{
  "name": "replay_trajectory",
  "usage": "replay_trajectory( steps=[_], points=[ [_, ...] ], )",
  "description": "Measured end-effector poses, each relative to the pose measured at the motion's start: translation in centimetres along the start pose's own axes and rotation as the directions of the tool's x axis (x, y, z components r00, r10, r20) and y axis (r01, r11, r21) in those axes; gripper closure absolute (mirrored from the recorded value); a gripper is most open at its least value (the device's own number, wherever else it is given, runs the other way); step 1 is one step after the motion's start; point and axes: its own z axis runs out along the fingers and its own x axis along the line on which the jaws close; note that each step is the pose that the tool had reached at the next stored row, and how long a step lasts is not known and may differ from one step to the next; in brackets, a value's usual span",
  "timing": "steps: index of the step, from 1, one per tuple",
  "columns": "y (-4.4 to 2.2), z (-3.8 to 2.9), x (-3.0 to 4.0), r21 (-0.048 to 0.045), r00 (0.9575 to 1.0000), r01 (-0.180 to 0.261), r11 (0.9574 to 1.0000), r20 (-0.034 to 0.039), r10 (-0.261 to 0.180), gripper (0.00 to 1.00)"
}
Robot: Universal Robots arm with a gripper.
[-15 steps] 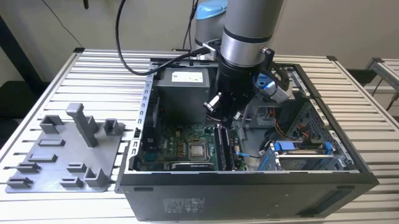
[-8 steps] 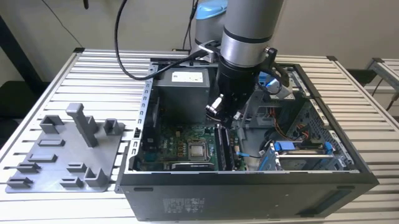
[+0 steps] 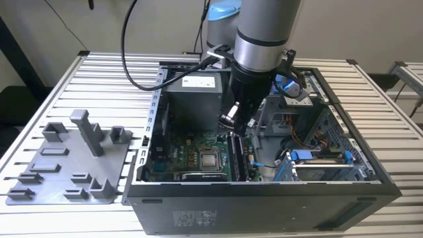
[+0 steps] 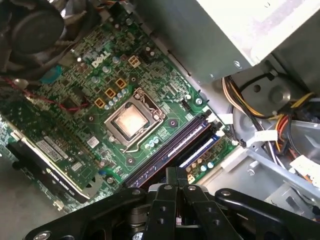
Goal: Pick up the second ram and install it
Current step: 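Press down the second ram until it locks into place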
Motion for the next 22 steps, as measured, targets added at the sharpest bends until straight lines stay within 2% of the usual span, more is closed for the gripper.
replay_trajectory(
  steps=[3,6,9,11,13,16,19,22],
  points=[
    [0.00,0.03,0.00,-0.0006,0.9985,0.055,0.9985,0.0001,-0.055,0.89],
    [0.00,0.05,0.00,-0.0011,0.9941,0.109,0.9941,0.0004,-0.109,0.89],
    [0.00,0.06,0.00,-0.0017,0.9866,0.163,0.9866,0.0006,-0.163,0.89],
    [0.00,0.06,0.00,-0.0021,0.9799,0.200,0.9799,0.0009,-0.200,0.89],
    [0.00,0.07,0.00,-0.0025,0.9721,0.235,0.9721,0.0011,-0.235,0.89],
    [0.00,0.06,0.00,-0.0030,0.9579,0.287,0.9579,0.0012,-0.287,0.89],
    [0.00,0.07,0.00,-0.0035,0.9407,0.339,0.9407,0.0016,-0.339,0.89],
    [0.00,0.08,0.00,-0.0039,0.9211,0.389,0.9211,0.0019,-0.389,0.89]
  ],
)
